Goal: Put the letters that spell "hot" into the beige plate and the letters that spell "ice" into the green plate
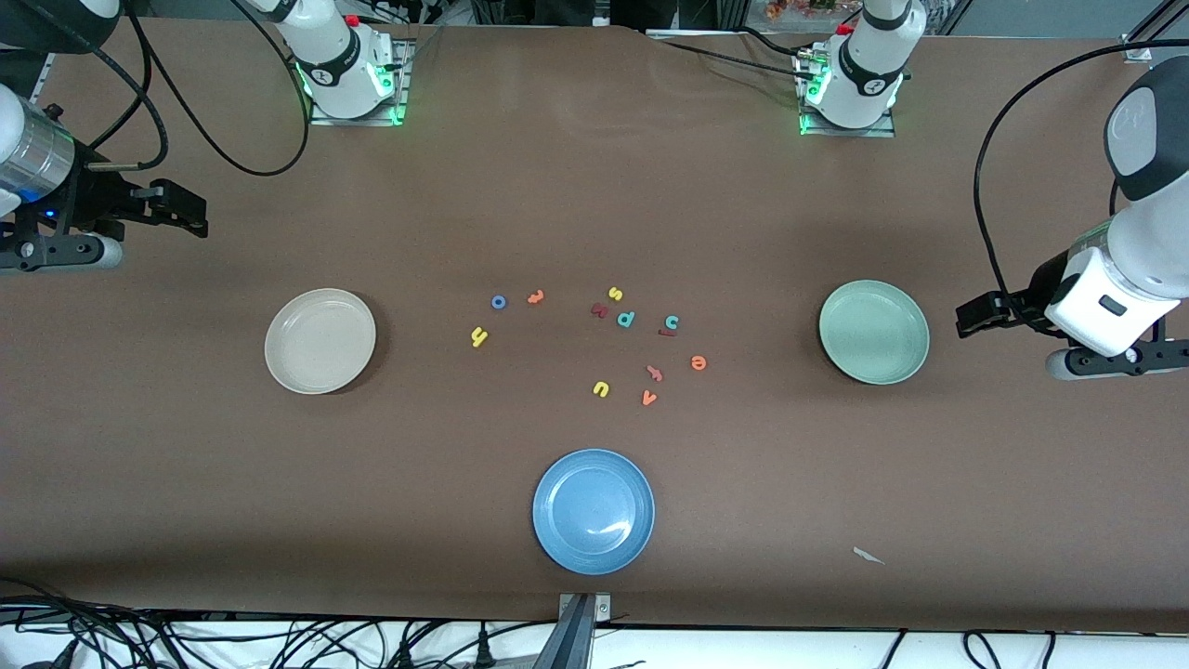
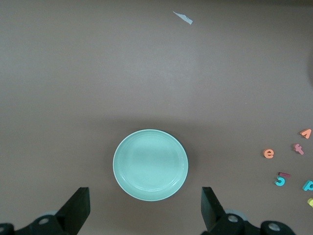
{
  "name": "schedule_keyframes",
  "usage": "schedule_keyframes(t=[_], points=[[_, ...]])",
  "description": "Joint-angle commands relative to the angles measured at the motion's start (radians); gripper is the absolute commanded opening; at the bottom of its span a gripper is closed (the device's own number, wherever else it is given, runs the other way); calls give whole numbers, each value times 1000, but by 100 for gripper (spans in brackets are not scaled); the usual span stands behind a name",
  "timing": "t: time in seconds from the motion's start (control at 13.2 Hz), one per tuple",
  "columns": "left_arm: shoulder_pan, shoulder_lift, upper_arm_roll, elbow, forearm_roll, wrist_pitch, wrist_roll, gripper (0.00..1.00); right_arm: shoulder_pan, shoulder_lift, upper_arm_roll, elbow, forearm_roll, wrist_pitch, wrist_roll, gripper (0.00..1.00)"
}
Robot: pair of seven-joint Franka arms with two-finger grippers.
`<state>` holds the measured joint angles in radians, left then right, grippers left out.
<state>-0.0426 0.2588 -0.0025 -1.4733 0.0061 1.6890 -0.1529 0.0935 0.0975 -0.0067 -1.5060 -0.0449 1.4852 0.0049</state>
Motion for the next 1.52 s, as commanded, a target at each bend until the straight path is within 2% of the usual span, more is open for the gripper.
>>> schedule_keyframes(t=[0.0, 1.44], points=[[1, -21, -1, -28, -14, 0, 16, 100, -8, 8, 1, 24, 19, -19, 14, 100], [3, -23, -1, -33, -14, -5, 47, 100, -31, 33, -19, 26, 79, 0, 49, 100]])
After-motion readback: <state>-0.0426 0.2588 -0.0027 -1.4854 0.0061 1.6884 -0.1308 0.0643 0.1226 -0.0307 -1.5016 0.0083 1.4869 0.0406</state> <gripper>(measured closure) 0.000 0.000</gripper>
